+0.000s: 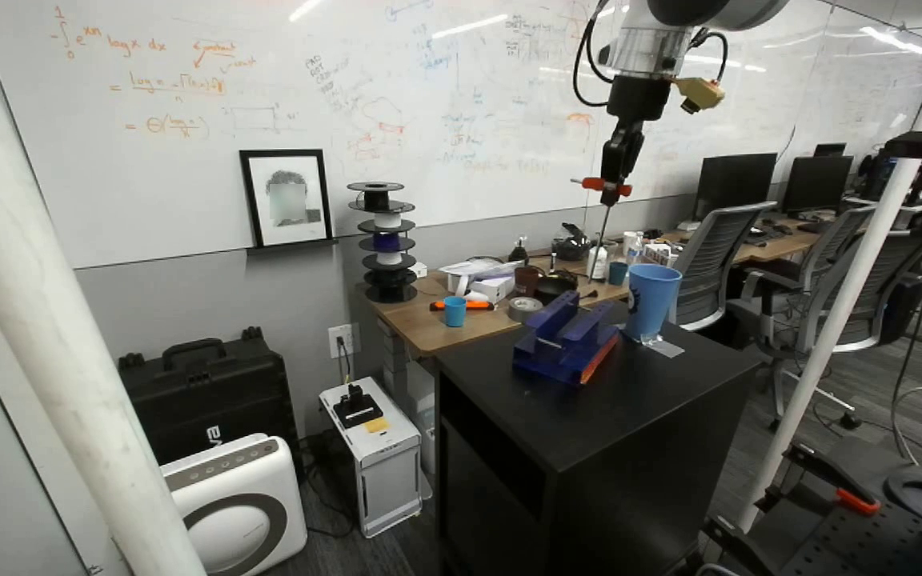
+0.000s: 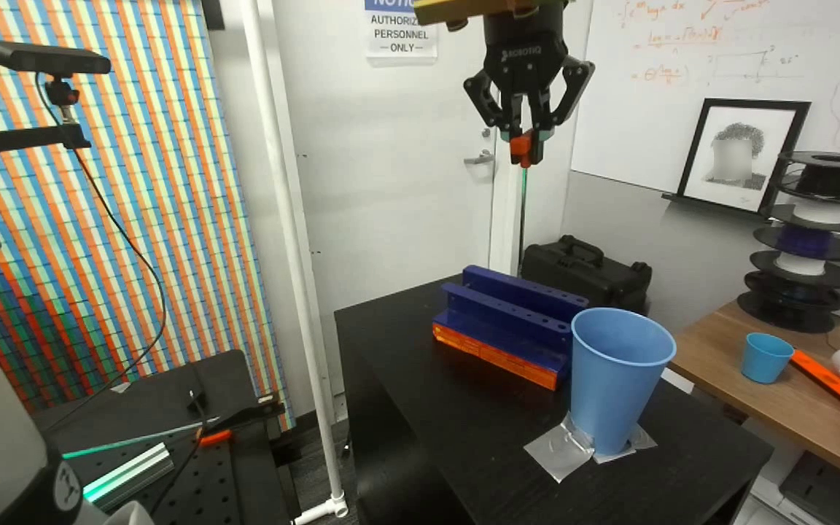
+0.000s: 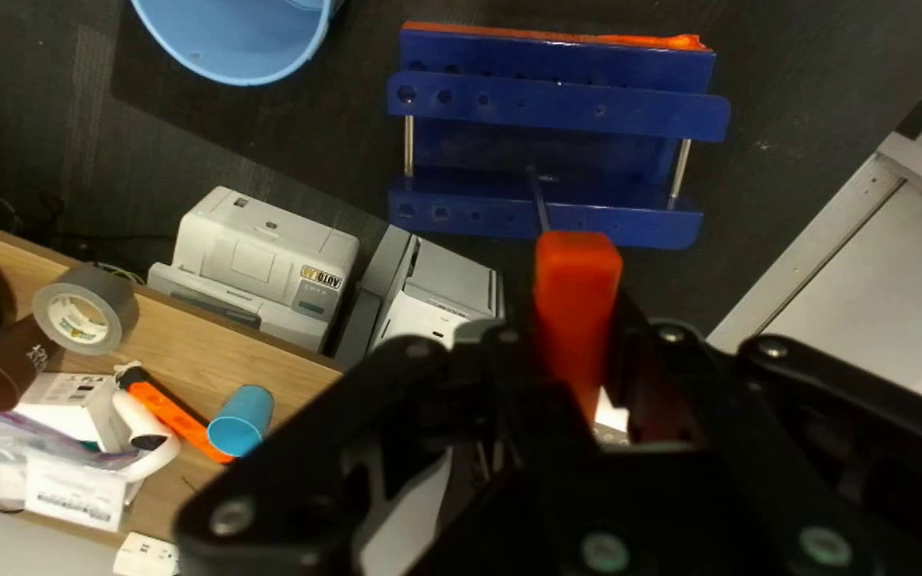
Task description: Put the orange thing into the cup
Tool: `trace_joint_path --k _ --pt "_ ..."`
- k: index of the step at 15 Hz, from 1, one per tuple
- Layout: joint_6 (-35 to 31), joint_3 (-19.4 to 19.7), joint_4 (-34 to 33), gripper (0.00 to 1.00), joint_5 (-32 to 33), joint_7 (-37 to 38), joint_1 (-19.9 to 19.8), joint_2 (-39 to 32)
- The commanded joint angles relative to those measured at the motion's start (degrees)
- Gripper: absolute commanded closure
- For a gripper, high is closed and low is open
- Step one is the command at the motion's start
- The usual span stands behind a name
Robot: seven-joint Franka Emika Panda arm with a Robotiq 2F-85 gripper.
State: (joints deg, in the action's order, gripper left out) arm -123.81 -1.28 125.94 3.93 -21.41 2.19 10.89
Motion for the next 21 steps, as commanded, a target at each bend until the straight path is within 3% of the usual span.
trace_joint_path --k 1,7,11,16,17,18,19,21 --pt "4.53 0.96 -1.93 0.85 2.79 2.51 -0.95 2.31" --pt "3.85 3.44 -0.97 0.85 11.04 8.21 -4.54 2.65" --pt "2.54 4.26 -0.5 0.85 11.37 8.69 -5.2 0.88" --pt "-4.01 4.67 1.36 0.87 10.88 8.58 -5.3 -2.52" --pt "-4.47 4.77 1.43 0.84 10.63 8.02 -5.3 -3.18" --pt "-4.35 4.88 1.31 0.54 10.04 7.42 -5.26 -3.8" --pt "-4.33 5.03 1.32 0.53 9.49 7.02 -5.28 -4.29" --pt "-3.94 5.34 1.01 0.39 8.32 6.18 -5.36 -5.11"
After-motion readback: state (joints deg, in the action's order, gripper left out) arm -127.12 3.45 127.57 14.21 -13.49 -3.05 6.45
